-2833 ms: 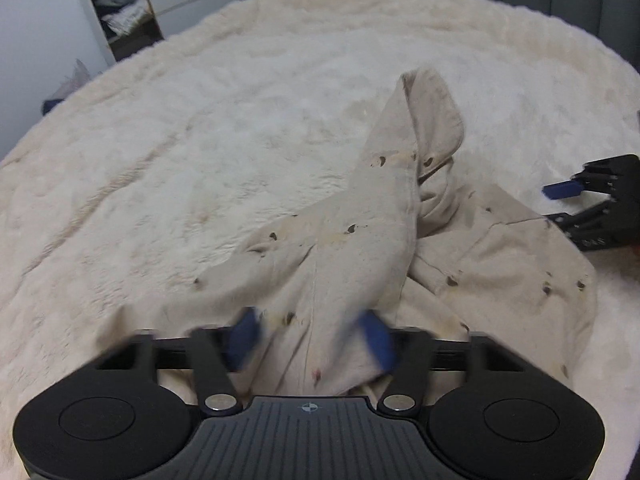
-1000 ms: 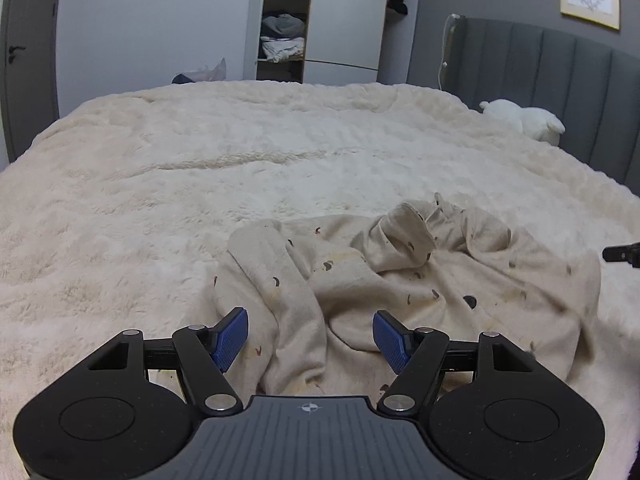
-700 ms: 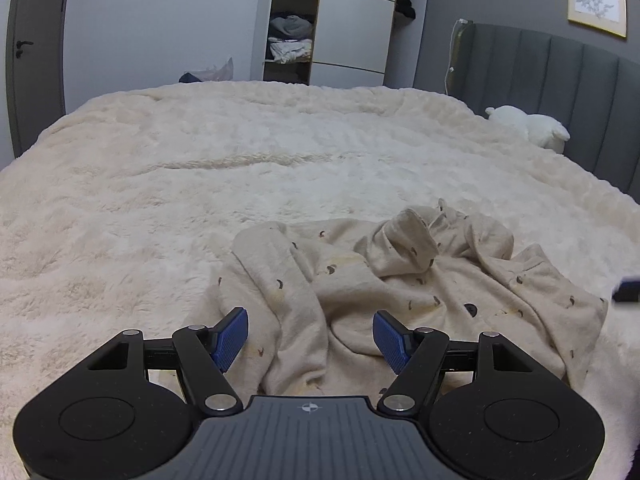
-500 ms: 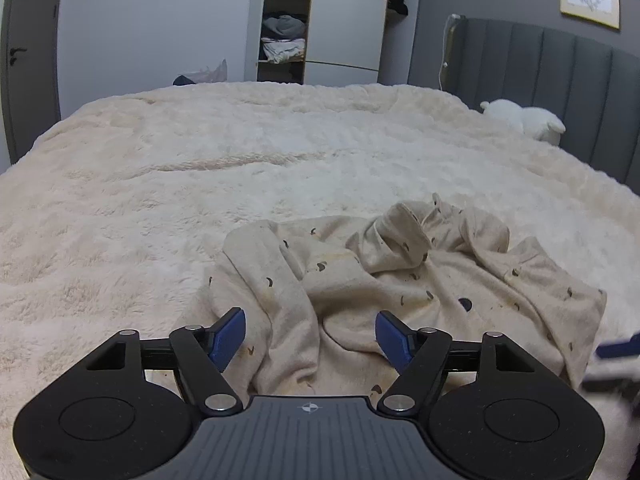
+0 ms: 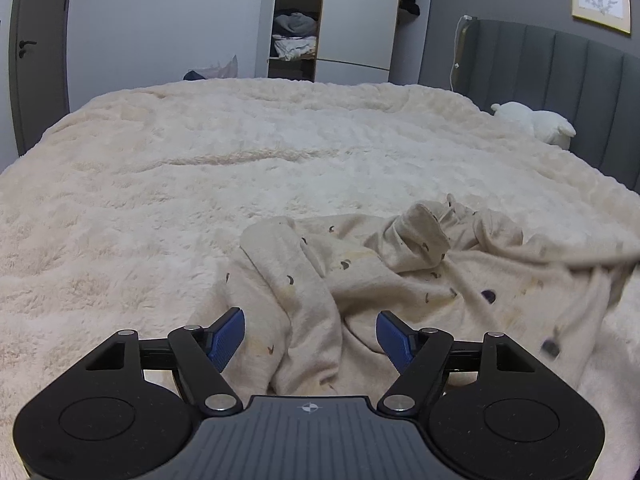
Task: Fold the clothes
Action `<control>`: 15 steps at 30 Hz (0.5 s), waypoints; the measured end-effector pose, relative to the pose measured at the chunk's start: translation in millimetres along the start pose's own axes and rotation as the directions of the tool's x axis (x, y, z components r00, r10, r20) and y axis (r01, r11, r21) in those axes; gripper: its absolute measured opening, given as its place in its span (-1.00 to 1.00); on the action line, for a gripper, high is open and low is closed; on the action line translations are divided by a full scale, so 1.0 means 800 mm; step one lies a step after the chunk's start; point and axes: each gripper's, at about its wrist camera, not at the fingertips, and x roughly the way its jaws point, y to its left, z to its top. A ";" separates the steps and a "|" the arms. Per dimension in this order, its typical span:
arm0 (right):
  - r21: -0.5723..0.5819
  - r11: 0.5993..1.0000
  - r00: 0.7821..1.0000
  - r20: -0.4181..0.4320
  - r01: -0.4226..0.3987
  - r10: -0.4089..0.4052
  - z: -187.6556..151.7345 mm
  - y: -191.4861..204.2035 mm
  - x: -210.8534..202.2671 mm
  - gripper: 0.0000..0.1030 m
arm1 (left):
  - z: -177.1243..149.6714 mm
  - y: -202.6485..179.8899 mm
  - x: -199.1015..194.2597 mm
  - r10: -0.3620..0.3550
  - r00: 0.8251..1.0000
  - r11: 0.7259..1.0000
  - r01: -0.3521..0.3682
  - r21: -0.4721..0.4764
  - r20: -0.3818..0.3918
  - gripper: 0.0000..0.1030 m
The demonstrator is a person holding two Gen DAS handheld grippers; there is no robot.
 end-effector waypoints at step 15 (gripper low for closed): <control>0.026 0.969 0.957 0.153 0.247 -0.248 0.118 -0.165 -0.004 -0.97 | 0.000 0.010 0.003 0.017 1.000 1.000 -0.017 -0.013 -0.011 0.32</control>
